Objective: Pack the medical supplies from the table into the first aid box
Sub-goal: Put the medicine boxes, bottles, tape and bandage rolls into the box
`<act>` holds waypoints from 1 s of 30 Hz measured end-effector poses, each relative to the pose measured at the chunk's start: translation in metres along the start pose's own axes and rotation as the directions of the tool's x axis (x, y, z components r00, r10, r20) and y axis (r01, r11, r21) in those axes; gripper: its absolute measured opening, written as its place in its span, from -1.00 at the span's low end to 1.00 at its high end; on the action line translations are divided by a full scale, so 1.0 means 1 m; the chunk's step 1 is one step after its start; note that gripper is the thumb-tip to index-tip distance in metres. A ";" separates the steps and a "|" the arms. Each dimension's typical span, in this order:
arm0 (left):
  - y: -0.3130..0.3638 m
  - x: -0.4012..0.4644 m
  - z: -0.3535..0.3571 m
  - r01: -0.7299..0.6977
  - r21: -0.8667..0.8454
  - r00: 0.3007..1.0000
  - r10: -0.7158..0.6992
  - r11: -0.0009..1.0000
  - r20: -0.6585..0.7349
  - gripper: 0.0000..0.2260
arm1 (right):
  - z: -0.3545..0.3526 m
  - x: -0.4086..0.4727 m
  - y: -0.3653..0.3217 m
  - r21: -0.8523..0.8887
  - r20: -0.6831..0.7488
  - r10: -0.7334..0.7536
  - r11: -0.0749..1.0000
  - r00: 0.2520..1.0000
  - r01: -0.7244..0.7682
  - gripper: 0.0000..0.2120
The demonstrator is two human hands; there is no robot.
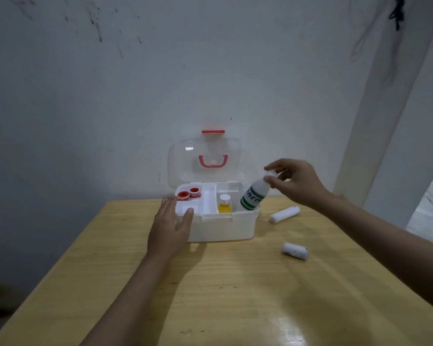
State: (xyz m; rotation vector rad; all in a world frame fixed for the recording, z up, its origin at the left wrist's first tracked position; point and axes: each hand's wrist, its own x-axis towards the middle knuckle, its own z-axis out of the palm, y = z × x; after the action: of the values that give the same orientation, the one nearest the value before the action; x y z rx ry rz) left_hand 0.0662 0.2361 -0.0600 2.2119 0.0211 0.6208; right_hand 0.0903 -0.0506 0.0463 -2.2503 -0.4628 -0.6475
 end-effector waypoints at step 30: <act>-0.006 0.001 -0.001 0.066 -0.151 0.998 -0.068 0.986 -0.007 -0.42 | 0.003 -0.115 0.049 -0.271 0.334 0.292 0.940 0.896 -0.205 -0.86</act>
State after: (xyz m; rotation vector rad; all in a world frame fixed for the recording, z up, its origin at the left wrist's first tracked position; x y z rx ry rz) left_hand 0.0674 0.2412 -0.0631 2.0526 0.0526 0.5792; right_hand 0.0233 -0.0962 -0.0487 -2.6097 -0.2768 -0.1427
